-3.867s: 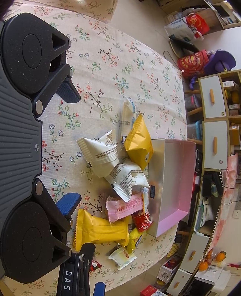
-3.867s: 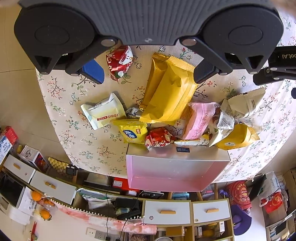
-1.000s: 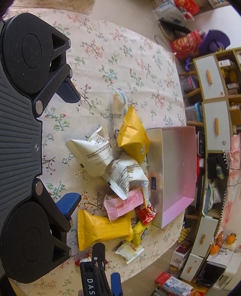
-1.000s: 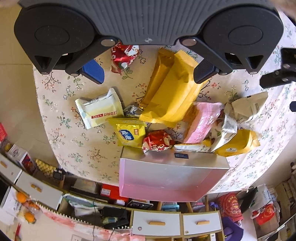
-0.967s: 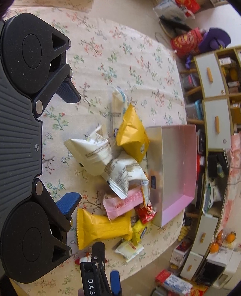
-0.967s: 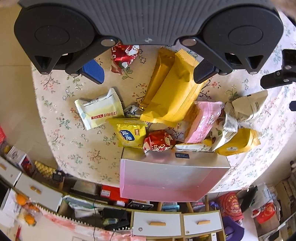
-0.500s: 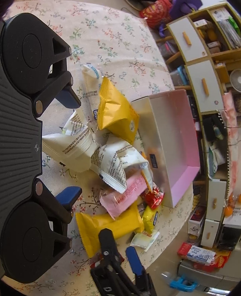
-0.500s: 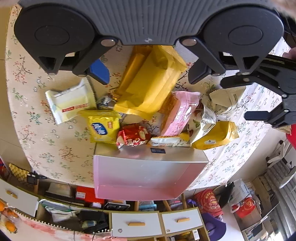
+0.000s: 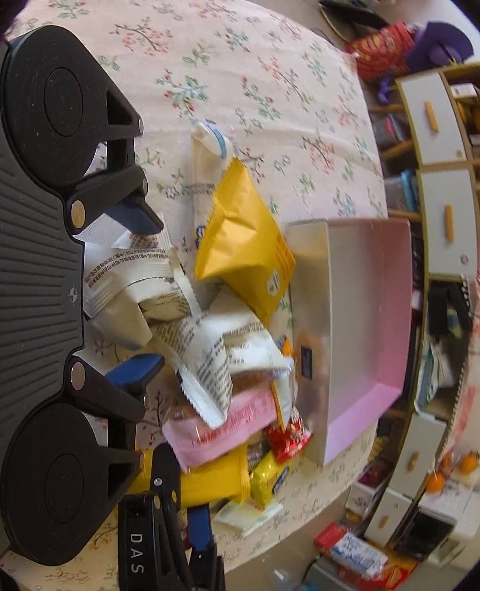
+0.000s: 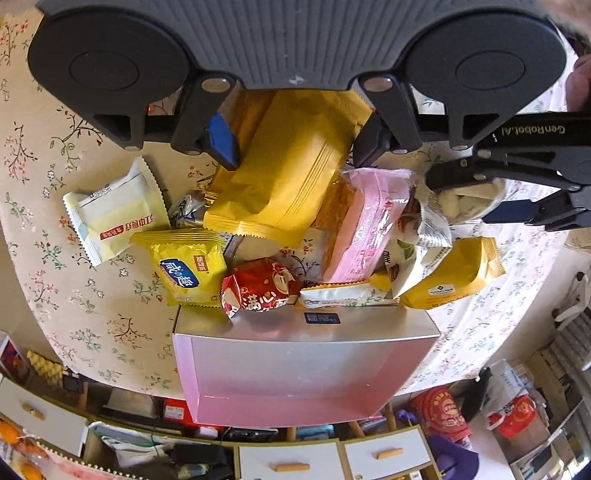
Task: Organize snacks
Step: 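Grasp the white triangular snack pack with the left tool while the right tool grasps the yellow pillow pack, then carry both held packs into the pink box and open both tools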
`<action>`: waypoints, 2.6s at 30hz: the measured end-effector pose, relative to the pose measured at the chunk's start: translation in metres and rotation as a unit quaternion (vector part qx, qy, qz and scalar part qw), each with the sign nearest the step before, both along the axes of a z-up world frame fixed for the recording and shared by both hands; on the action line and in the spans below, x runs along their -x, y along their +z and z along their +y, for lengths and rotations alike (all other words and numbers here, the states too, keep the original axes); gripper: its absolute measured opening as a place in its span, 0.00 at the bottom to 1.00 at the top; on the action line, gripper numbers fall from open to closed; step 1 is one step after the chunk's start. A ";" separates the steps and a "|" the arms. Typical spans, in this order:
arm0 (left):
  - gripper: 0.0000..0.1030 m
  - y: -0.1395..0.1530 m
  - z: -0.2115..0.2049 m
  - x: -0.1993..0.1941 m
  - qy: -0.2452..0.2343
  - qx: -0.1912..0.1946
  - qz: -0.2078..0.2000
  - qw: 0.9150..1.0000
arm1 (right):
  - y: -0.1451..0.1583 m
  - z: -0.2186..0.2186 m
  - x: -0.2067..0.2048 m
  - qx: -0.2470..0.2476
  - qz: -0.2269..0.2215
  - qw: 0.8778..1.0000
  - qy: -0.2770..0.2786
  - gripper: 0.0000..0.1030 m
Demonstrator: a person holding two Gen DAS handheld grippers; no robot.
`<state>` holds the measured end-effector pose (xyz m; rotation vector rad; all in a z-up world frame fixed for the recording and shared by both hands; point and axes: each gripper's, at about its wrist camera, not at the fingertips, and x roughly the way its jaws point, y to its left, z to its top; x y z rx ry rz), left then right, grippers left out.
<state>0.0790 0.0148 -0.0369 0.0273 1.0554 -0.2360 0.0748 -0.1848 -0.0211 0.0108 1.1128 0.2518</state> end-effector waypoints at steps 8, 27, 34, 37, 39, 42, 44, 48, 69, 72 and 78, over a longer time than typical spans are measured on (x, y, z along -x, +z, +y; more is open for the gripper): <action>0.49 0.002 0.006 0.005 0.005 -0.005 0.012 1.000 | 0.003 0.002 0.005 0.007 -0.001 1.000 -0.013 0.45; 0.37 0.025 0.015 0.022 -0.008 0.028 0.002 1.000 | 0.028 -0.013 0.012 -0.035 -0.034 0.999 -0.024 0.40; 0.37 0.047 0.020 0.023 -0.003 0.047 -0.025 0.999 | 0.036 -0.022 0.007 -0.052 -0.046 0.997 -0.037 0.40; 0.37 0.059 0.022 0.019 0.002 0.056 -0.042 0.998 | 0.042 -0.026 0.004 -0.062 -0.055 0.995 -0.047 0.40; 0.37 0.066 0.022 0.014 0.008 0.059 -0.052 0.997 | 0.045 -0.030 -0.001 -0.066 -0.061 0.995 -0.054 0.40; 0.37 0.076 0.018 0.000 0.017 0.070 -0.062 0.995 | 0.048 -0.037 -0.013 -0.074 -0.059 0.993 -0.071 0.40; 0.37 0.081 0.011 -0.011 0.011 0.066 -0.075 0.995 | 0.050 -0.039 -0.023 -0.081 -0.057 0.992 -0.078 0.40; 0.37 0.083 -0.002 -0.043 0.005 0.046 -0.101 0.994 | 0.055 -0.038 -0.049 -0.083 -0.071 0.991 -0.078 0.40; 0.37 0.015 -0.038 -0.153 0.007 0.001 -0.142 0.990 | 0.017 -0.020 -0.149 -0.036 -0.103 0.994 -0.030 0.40; 0.37 0.008 -0.038 -0.153 0.007 0.000 -0.133 0.991 | 0.013 -0.014 -0.147 -0.027 -0.096 0.995 -0.021 0.40; 0.41 0.005 -0.039 -0.153 -0.002 -0.006 -0.126 0.992 | 0.006 -0.009 -0.146 -0.016 -0.082 0.996 -0.015 0.41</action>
